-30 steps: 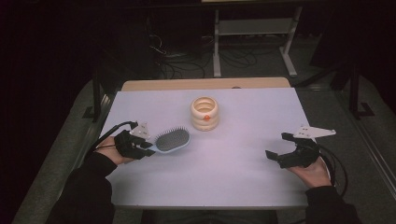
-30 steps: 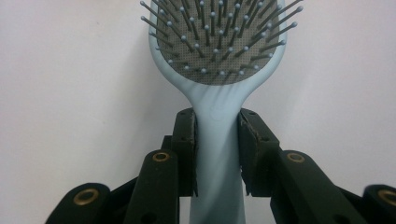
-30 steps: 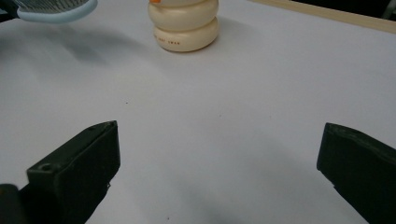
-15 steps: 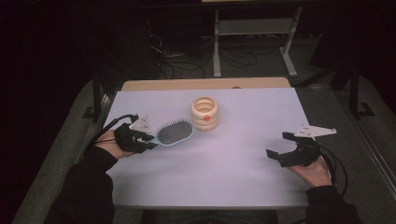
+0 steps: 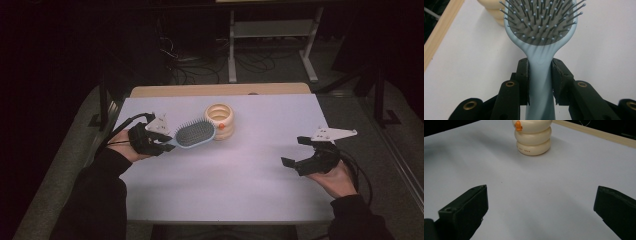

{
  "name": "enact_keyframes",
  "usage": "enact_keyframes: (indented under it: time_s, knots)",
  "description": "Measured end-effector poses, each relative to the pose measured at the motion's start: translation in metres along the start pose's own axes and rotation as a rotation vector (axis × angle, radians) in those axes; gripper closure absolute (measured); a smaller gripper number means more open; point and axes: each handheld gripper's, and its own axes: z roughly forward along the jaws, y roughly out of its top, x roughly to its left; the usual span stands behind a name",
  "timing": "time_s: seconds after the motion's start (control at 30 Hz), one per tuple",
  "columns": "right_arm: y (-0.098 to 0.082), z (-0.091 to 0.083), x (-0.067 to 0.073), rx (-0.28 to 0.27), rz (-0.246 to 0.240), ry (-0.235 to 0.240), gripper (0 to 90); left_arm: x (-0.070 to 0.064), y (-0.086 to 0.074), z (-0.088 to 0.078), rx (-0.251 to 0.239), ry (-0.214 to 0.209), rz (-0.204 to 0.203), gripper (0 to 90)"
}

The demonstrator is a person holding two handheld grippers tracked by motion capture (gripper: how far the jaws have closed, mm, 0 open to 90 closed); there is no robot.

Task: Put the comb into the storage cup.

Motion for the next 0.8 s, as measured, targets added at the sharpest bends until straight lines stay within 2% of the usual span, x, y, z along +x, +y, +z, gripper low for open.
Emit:
enact_keyframes:
  time_s: [0.43, 0.8]
  knots:
    - [0.023, -0.002, 0.003, -0.018, -0.005, 0.038, 0.0, 0.001, 0.024, -0.01, -0.035, 0.032, 0.029, 70.4]
    - [0.053, 0.004, 0.013, -0.034, -0.049, 0.067, 0.0, 0.0, 0.035, -0.017, -0.09, 0.057, 0.042, 70.4]
